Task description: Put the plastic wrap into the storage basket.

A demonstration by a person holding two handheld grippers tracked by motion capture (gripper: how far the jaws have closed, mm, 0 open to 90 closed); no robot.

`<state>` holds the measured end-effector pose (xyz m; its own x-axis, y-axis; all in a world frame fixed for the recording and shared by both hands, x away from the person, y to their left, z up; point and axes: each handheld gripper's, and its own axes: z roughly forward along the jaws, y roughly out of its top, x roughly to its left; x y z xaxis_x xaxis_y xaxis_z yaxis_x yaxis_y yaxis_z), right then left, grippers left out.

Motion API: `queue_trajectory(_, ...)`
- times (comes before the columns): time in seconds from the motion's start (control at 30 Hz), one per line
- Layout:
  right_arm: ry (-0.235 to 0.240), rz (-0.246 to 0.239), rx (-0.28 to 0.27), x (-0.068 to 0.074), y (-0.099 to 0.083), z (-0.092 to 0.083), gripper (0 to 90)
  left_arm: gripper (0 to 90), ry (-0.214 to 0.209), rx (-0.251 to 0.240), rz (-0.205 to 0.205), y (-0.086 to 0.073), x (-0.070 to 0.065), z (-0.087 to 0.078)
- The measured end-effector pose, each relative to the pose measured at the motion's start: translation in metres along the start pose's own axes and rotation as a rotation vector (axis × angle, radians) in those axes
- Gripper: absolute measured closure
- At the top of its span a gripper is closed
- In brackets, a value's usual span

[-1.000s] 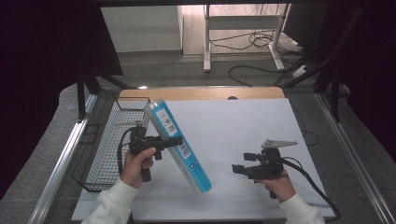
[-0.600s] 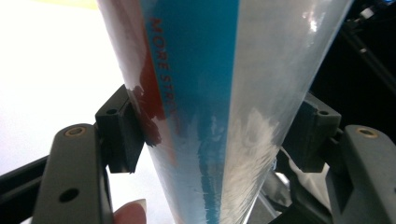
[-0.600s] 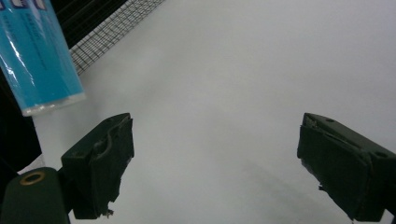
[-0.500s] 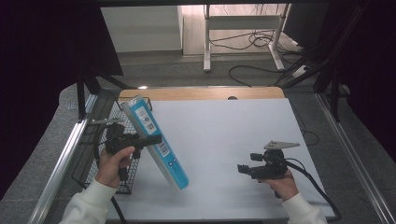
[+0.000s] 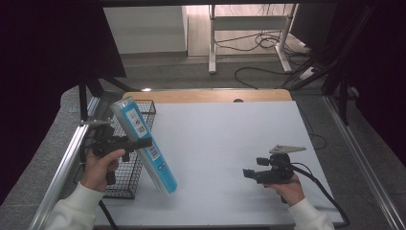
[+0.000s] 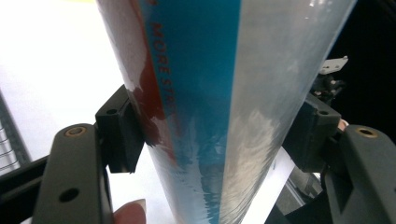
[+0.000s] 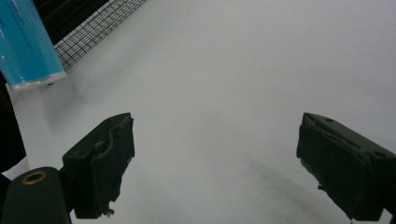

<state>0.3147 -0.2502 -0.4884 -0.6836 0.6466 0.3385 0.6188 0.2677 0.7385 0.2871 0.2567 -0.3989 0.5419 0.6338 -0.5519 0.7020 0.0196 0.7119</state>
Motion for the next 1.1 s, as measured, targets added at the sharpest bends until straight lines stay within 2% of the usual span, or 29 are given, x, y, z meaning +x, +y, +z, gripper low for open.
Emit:
queue_trajectory(0.33, -0.004, 0.002, 0.003, -0.001, 0.0, 0.0, 12.1, 31.9, 0.005, 0.023, 0.003, 0.003, 0.003, -0.01)
queue_trajectory(0.67, -0.011, 0.022, -0.002, -0.005, -0.001, 0.0, 12.7, 31.9, 0.047, 0.013, 0.034, 0.028, 0.0, -0.05)
queue_trajectory(0.7, -0.012, 0.023, -0.005, -0.005, -0.001, 0.0, 12.7, 31.9, 0.057, 0.013, 0.046, 0.032, 0.0, -0.059)
queue_trajectory(0.9, -0.013, 0.028, -0.003, -0.006, -0.001, 0.0, 12.7, 31.9, 0.077, -0.009, 0.045, 0.038, 0.004, -0.074)
queue_trajectory(1.1, -0.018, 0.029, -0.005, -0.006, -0.001, 0.001, 12.7, 31.9, 0.097, -0.023, 0.042, 0.044, 0.013, -0.086)
